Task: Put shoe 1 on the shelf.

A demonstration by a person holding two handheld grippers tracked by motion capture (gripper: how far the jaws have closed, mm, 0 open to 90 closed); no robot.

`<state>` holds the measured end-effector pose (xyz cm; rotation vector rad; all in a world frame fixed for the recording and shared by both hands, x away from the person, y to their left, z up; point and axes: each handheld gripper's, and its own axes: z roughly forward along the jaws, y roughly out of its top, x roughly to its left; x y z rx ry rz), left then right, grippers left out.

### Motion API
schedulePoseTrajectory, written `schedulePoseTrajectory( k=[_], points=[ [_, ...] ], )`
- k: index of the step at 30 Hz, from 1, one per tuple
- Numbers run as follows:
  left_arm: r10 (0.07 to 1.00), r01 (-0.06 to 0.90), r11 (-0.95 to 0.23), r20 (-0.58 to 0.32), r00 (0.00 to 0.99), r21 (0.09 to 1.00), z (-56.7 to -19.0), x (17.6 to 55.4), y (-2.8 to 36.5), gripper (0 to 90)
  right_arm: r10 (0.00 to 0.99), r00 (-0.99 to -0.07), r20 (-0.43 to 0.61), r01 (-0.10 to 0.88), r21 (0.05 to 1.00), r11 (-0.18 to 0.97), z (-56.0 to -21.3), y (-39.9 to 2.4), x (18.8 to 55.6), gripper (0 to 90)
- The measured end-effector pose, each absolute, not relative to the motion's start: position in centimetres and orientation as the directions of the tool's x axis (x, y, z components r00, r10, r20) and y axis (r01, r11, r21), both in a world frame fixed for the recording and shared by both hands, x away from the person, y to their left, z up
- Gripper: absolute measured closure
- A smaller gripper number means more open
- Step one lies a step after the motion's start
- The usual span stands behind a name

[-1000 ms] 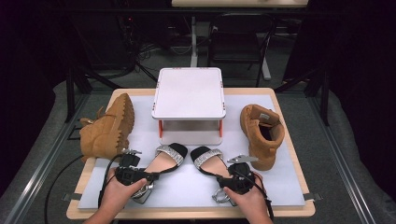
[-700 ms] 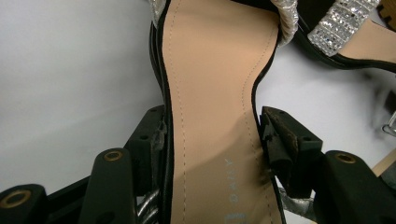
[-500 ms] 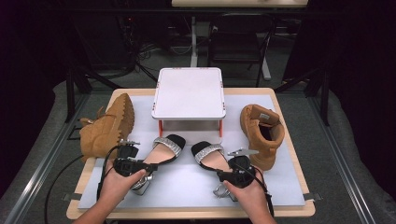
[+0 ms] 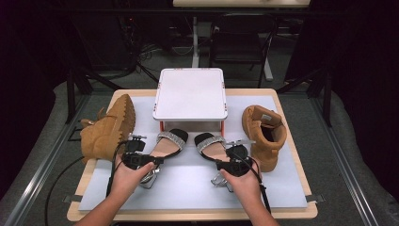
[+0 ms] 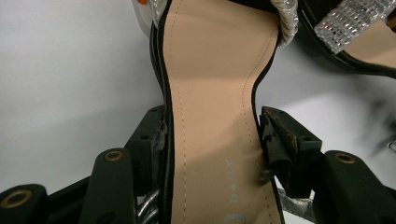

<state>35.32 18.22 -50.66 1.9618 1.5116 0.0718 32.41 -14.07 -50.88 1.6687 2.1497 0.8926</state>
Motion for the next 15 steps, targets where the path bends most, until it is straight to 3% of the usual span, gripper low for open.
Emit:
schedulePoseTrajectory(
  k=[15],
  points=[
    [0.911, 0.848, -0.021, -0.339, 0.234, 0.529, -51.3, 38.0, 15.9, 44.7, 0.969, -0.22, 0.11, 0.761, 0.641, 0.1, -51.2, -11.5, 35.8, 42.6]
  ],
)
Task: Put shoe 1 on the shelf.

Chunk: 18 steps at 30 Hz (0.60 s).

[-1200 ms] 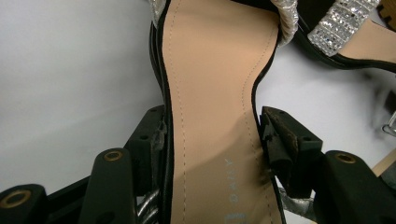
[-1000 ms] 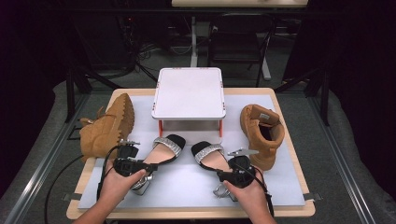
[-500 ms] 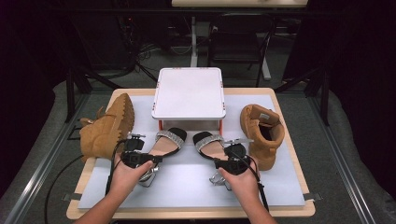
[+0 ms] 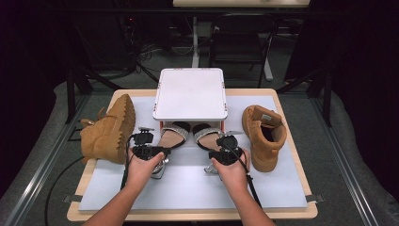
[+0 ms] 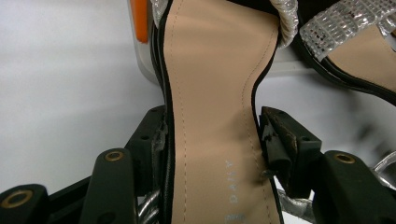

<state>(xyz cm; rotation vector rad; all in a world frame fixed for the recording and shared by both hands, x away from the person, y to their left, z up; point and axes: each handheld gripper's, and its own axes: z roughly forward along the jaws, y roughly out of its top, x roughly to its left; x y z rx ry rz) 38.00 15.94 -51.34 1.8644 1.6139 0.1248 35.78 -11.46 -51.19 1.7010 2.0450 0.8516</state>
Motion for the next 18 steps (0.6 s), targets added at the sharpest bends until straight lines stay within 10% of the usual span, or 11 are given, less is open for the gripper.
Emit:
schedulePoseTrajectory(
  k=[18],
  points=[
    [0.927, 0.848, 0.014, -0.324, 0.187, 0.53, -52.4, 38.7, 14.9, 45.2, 0.981, -0.166, 0.103, 0.766, 0.64, 0.063, -52.1, -10.4, 37.3, 42.6]
  ],
)
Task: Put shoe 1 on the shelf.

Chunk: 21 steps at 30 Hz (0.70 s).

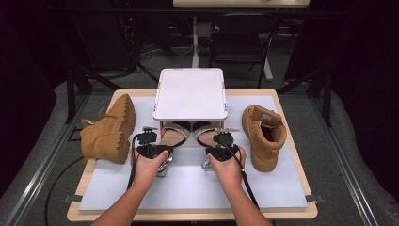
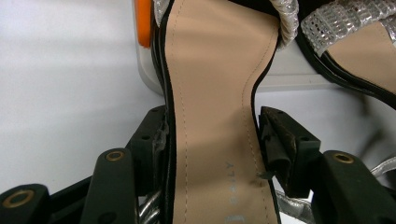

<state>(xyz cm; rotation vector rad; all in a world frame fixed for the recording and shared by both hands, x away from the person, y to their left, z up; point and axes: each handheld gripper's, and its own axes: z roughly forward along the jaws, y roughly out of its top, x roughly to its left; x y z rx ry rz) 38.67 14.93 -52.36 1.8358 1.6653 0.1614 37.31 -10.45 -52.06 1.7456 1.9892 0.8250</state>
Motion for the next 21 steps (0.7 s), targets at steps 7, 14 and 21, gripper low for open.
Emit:
schedulePoseTrajectory(
  k=[7, 14, 21],
  points=[
    [0.923, 0.856, 0.022, -0.34, 0.182, 0.517, -52.67, 38.58, 14.98, 44.6, 0.979, -0.166, 0.123, 0.776, 0.628, 0.053, -52.49, -10.65, 37.24, 42.0],
    [0.92, 0.864, 0.009, -0.344, 0.19, 0.503, -52.76, 38.85, 15.12, 43.3, 0.972, -0.187, 0.142, 0.769, 0.637, 0.055, -52.68, -11.03, 37.19, 41.0],
    [0.921, 0.875, -0.032, -0.327, 0.214, 0.483, -52.4, 39.23, 15.22, 41.8, 0.968, -0.201, 0.148, 0.773, 0.632, 0.064, -52.6, -11.26, 37.18, 40.8]
  ],
)
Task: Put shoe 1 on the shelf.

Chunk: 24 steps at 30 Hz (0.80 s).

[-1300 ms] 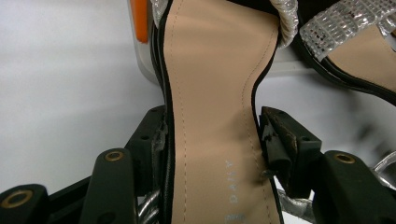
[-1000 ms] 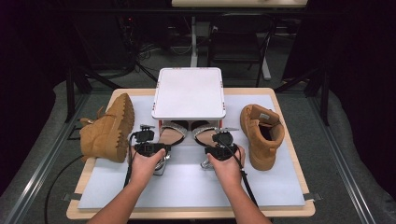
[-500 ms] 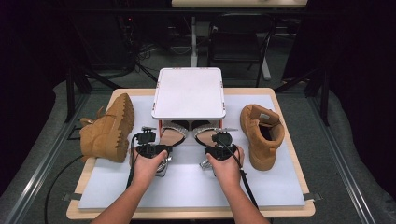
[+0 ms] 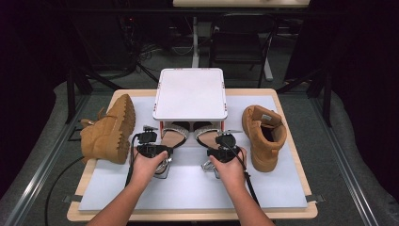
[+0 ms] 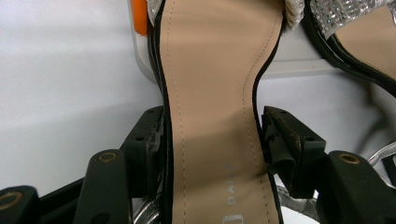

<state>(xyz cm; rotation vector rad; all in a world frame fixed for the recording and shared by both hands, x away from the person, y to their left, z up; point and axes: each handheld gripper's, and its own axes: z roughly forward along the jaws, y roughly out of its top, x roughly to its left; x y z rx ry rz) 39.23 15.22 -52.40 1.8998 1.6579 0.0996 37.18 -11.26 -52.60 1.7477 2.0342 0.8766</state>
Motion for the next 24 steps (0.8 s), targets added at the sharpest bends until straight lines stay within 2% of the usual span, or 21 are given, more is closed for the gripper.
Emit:
schedulePoseTrajectory(
  k=[8, 11, 24],
  points=[
    [0.918, 0.885, -0.06, -0.323, 0.231, 0.462, -52.1, 39.6, 15.4, 41.2, 0.966, -0.203, 0.16, 0.791, 0.608, 0.065, -52.2, -11.5, 37.3, 39.6],
    [0.914, 0.851, -0.057, -0.315, 0.255, 0.522, -51.1, 39.6, 15.7, 41.0, 0.965, -0.214, 0.154, 0.779, 0.622, 0.074, -51.1, -11.6, 37.2, 37.9],
    [0.885, 0.826, -0.102, -0.329, 0.33, 0.555, -48.1, 38.4, 17.6, 42.7, 0.955, -0.273, 0.117, 0.75, 0.647, 0.135, -49.3, -12.2, 36.1, 42.1]
  ],
)
